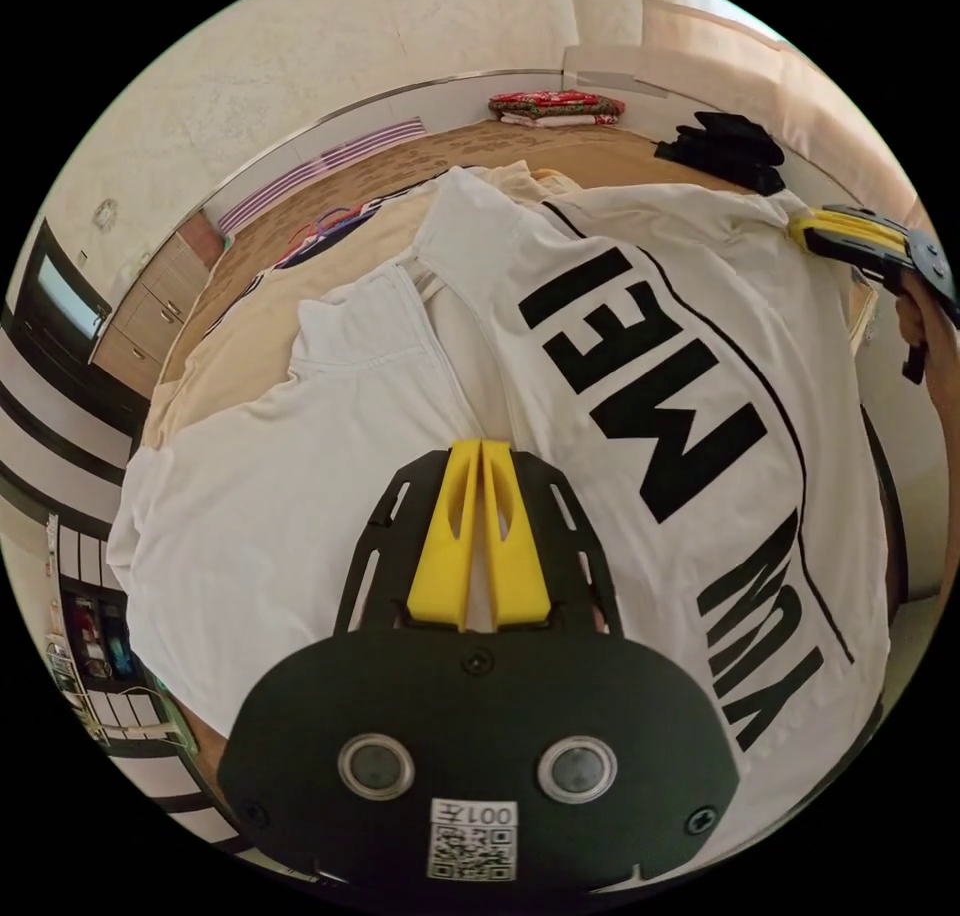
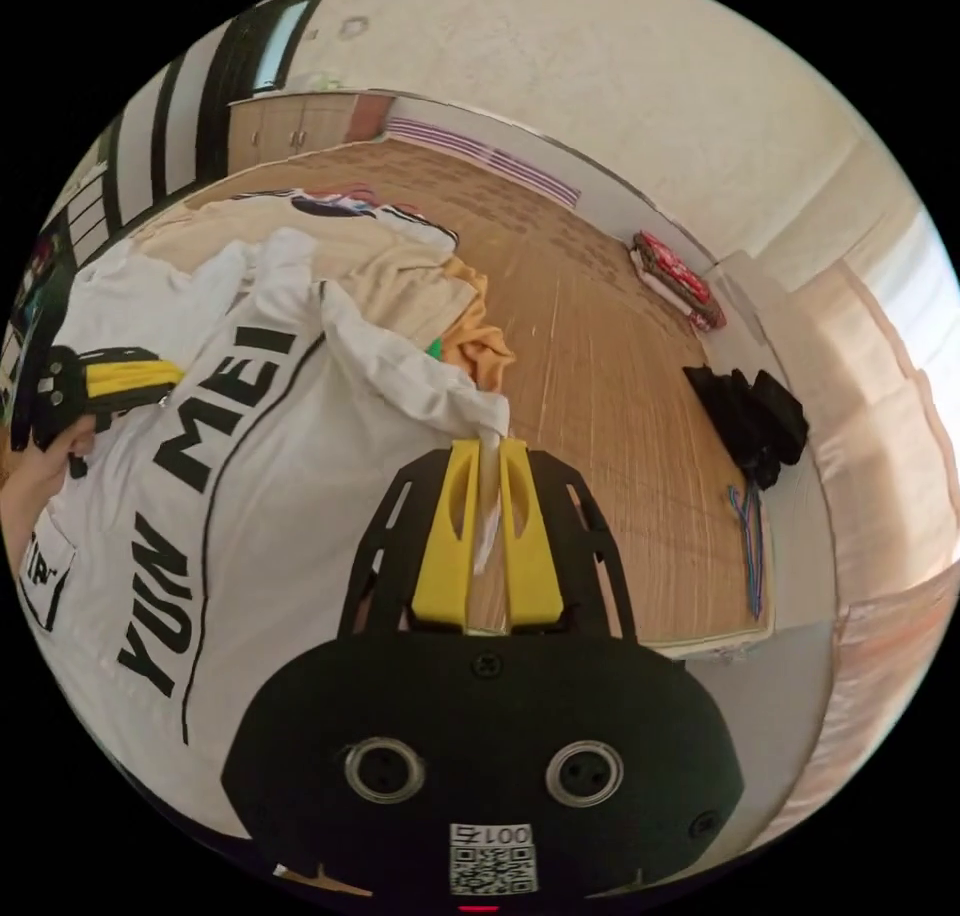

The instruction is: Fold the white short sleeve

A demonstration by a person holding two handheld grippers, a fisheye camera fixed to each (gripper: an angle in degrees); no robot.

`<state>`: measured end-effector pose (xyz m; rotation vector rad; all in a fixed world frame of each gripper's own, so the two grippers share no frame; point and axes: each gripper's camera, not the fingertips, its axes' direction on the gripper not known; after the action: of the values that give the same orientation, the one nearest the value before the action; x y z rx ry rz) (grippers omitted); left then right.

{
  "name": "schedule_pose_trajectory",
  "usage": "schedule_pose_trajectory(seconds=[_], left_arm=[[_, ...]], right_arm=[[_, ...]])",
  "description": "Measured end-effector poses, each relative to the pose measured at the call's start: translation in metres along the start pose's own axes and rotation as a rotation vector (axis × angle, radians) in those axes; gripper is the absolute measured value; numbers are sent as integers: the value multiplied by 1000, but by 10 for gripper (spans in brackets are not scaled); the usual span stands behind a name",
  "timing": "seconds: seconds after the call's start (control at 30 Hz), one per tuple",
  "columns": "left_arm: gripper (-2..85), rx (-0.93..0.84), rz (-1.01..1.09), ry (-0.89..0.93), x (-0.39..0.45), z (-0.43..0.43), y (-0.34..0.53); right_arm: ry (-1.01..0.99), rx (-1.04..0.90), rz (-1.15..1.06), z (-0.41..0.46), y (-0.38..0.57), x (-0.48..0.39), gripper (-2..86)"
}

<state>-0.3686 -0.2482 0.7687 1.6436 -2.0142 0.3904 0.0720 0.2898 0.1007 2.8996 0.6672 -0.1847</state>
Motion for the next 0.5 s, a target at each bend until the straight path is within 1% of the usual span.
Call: schedule_pose_trajectory(seconds=[0.07, 0.2, 0.27, 0.37, 0.5], left_arm=[[-10, -10, 0, -3, 2, -2, -6], [-10, -29, 7, -15, 6, -6, -17], [-10, -44, 19, -31, 11, -7, -24], [-10, -67, 44, -66, 18, -12, -35], [-10, -76, 42, -92, 24, -25, -49]], right_arm=[[-4, -40, 62, 12, 6, 21, 21], [-46, -54, 168, 22, 24, 52, 18], [-16, -62, 247, 23, 36, 74, 16], [-55, -62, 292, 23, 52, 99, 21], [-121, -95, 292, 24, 77, 118, 47]])
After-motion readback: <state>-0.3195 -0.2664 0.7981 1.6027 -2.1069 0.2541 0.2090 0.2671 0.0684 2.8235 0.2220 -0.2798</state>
